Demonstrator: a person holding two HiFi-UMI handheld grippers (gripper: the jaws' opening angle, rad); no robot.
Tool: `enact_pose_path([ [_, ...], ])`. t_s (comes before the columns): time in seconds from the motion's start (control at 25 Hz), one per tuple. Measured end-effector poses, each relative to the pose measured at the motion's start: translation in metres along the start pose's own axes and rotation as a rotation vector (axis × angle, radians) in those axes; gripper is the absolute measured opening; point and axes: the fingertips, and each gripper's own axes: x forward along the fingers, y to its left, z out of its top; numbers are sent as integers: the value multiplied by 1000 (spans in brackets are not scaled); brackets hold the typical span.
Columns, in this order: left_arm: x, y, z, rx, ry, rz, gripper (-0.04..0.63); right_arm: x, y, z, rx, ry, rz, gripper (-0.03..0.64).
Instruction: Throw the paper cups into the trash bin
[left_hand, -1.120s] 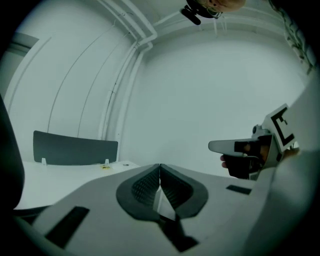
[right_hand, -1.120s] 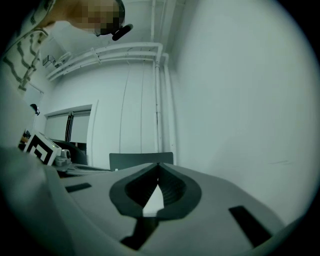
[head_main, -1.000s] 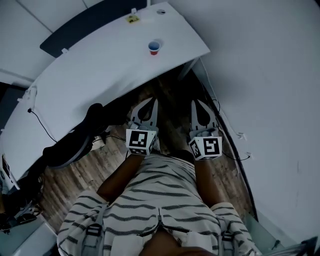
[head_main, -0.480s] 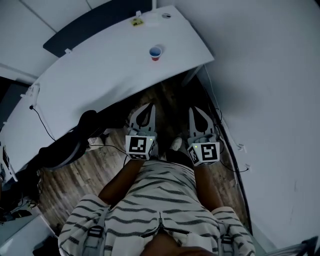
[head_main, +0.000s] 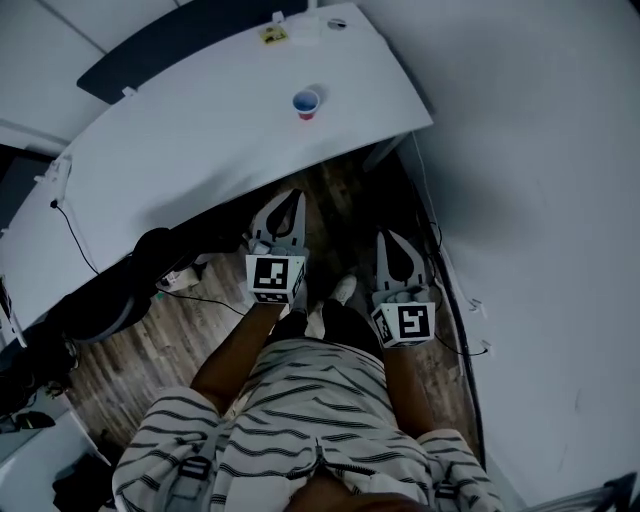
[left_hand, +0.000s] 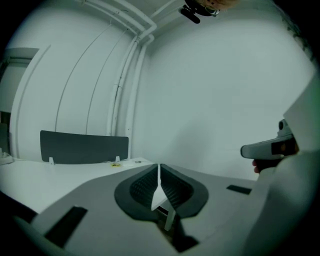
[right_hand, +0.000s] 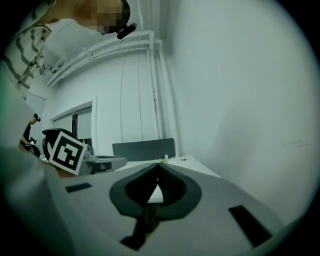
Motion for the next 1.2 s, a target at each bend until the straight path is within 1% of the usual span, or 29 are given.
enact_pose_path([
  [0.12, 17, 14, -9, -9, 5, 30, 25, 5, -2, -7, -8, 15, 7, 9],
  [0.36, 53, 31, -28, -17, 11, 62, 29, 21, -11, -10, -9, 20, 4, 9],
  [0.4, 60, 34, -32, -15, 16, 64, 50, 23, -13, -10, -11, 18, 5, 9],
  [0.44, 67, 36, -36, -17, 21, 66, 87, 25, -14, -10, -11, 16, 7, 9],
  [0.48, 74, 38, -40, -20, 27, 69, 103, 28, -16, -10, -8, 15, 10, 9],
  [0.64, 98, 47, -53, -29, 47, 88, 129, 35, -23, -15, 4, 27, 8, 9],
  [0.84, 126, 64, -67, -36, 49, 117, 170, 43, -26, -22, 1, 42, 3, 9],
  [1.0, 147, 74, -78, -26, 51, 134, 226, 47, -29, -29, 2, 53, 4, 9],
  [1.2, 176, 93, -98, -10, 70, 148, 264, 58, -31, -37, 8, 67, 4, 9],
])
